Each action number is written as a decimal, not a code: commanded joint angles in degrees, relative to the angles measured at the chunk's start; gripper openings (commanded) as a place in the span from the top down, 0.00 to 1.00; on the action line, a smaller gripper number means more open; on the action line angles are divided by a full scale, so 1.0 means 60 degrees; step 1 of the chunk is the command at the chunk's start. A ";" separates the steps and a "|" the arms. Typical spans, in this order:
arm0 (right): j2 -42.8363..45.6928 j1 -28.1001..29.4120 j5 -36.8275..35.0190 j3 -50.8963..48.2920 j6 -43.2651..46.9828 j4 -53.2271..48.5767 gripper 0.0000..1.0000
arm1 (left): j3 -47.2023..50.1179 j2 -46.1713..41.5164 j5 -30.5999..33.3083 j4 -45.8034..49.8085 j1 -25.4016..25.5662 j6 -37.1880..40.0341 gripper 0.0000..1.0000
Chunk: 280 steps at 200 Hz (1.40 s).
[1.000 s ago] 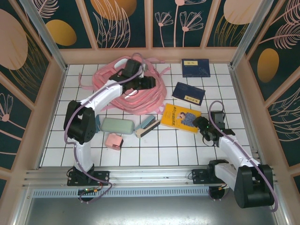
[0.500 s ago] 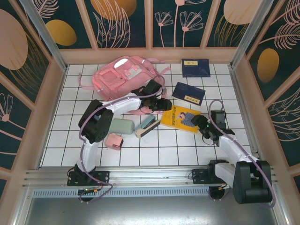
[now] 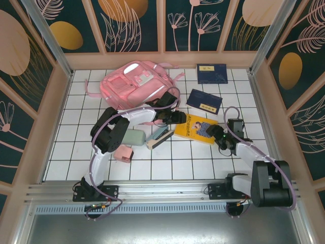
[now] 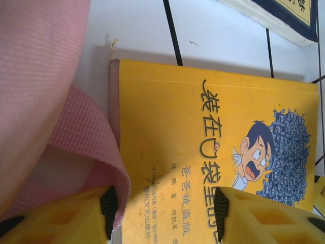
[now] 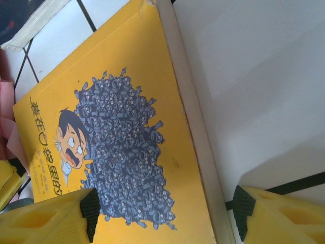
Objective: Pack the student bag
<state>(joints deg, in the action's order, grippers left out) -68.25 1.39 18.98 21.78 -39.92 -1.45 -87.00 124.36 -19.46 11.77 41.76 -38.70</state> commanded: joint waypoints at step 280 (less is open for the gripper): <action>0.1718 0.0142 0.1201 0.1381 -0.0226 -0.0939 0.82 | 0.0234 -0.1652 0.1267 0.1217 -0.0273 0.0434 0.43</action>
<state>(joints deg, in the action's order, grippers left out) -60.51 1.67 26.17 26.59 -41.21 -5.41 -85.69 121.23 -15.42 15.35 42.19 -36.05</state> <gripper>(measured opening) 0.177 0.557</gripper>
